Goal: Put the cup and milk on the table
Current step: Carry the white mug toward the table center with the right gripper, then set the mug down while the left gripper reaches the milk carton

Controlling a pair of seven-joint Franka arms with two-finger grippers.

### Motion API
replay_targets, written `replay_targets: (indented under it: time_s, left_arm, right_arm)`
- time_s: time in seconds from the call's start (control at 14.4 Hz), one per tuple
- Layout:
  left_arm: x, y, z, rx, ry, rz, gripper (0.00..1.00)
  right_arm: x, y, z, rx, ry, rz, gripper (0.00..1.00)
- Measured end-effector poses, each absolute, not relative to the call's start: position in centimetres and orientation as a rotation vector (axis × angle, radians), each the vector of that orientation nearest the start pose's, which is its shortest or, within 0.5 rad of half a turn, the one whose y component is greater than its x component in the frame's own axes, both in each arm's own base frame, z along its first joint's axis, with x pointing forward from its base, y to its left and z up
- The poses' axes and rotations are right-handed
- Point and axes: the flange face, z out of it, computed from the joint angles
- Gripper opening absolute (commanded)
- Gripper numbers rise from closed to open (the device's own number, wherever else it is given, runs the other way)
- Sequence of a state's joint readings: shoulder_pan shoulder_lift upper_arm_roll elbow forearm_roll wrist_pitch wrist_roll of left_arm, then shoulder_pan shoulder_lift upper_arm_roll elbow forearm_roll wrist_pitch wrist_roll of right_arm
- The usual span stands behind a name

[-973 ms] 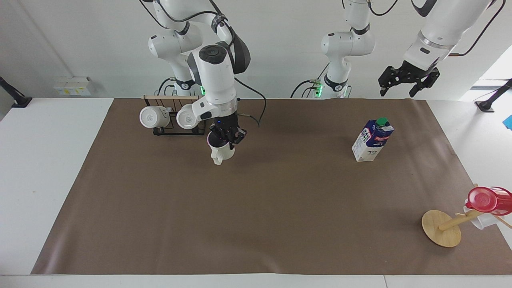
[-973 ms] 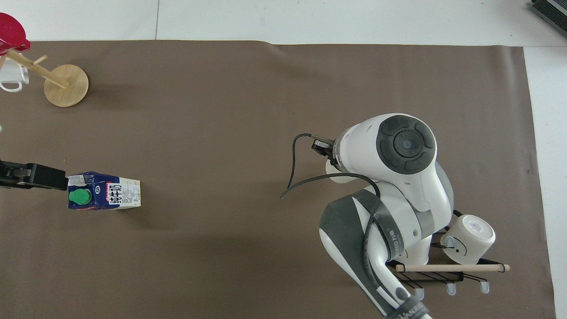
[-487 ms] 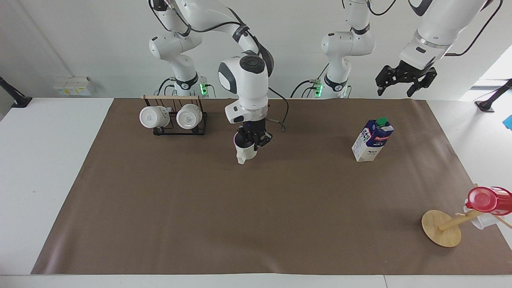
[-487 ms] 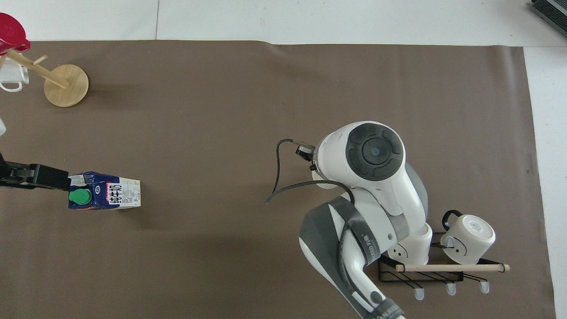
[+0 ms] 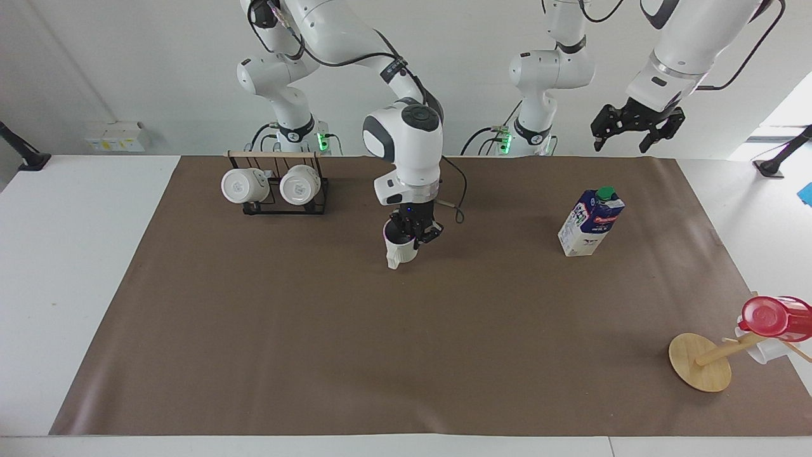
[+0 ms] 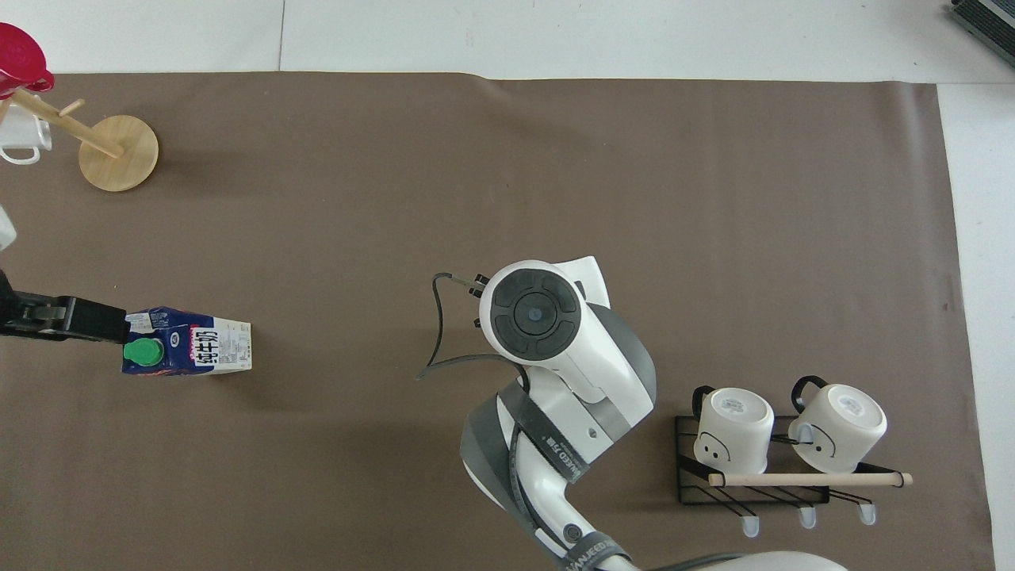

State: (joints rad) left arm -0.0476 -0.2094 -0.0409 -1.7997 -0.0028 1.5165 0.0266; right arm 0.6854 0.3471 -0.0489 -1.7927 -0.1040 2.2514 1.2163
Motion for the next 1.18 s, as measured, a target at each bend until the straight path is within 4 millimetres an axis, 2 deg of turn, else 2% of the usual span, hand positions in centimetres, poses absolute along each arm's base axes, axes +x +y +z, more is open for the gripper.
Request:
replay_targets:
  time_s: [0.35, 0.83, 0.9, 0.97, 1.04, 1.18]
  left_arm:
    - [47.7, -4.3, 61.0, -3.128, 0.172, 0.103, 1.00]
    - [48.4, -3.6, 58.0, -3.134, 0.141, 0.032, 1.00]
    - [48.5, -3.2, 57.5, -3.136, 0.131, 0.023, 1.00]
    - [48.5, -2.9, 56.9, -3.136, 0.121, 0.012, 1.00]
    - [48.6, -2.8, 56.4, -3.137, 0.117, 0.005, 1.00]
    - [48.6, -2.7, 55.3, -3.137, 0.113, -0.006, 1.00]
  right_arm:
    - [52.1, 39.1, 34.9, -3.025, 0.788, -0.208, 0.00]
    - [51.7, 38.7, 34.0, -3.041, 0.790, -0.194, 0.00]
    - [51.7, 38.7, 34.1, -3.042, 0.790, -0.194, 0.21]
    - [51.7, 38.6, 34.1, -3.042, 0.789, -0.194, 0.72]
    - [51.6, 38.6, 34.0, -3.044, 0.787, -0.193, 1.00]
    - [51.7, 38.5, 34.0, -3.047, 0.781, -0.196, 1.00]
